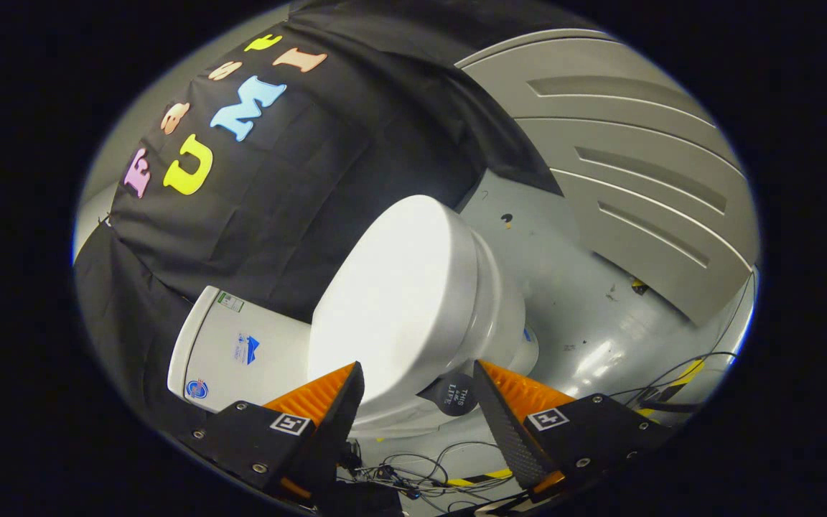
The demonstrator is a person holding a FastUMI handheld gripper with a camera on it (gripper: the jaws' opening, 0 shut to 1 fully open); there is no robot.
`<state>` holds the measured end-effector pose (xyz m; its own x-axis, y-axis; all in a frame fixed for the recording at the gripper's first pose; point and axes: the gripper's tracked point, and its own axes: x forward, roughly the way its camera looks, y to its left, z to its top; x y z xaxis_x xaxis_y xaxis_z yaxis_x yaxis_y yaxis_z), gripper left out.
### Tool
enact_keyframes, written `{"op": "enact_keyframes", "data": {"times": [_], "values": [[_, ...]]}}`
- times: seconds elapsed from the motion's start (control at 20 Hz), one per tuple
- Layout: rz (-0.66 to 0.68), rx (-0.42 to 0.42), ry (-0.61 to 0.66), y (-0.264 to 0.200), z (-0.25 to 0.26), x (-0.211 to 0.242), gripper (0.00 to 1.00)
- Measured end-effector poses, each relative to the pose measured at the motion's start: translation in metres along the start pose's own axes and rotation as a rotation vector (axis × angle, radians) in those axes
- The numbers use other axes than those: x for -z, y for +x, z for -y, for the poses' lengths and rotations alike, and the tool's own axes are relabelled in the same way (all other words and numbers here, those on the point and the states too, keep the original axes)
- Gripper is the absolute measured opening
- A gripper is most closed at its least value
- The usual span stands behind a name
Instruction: Open the toilet lid.
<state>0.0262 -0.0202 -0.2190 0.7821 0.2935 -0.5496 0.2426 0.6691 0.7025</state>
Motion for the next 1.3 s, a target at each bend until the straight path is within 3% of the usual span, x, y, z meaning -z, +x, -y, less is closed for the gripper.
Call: {"op": "enact_keyframes", "data": {"times": [0.5, 0.9, 1.2, 1.3], "values": [[-0.146, -0.010, 0.188, 0.019, 0.024, 0.031, 0.92], [-0.194, -0.051, 0.318, 0.025, 0.029, 0.035, 0.77], [-0.208, -0.074, 0.355, 0.029, 0.027, 0.035, 0.54], [-0.207, -0.047, 0.346, 0.033, 0.035, 0.037, 0.38]]}}
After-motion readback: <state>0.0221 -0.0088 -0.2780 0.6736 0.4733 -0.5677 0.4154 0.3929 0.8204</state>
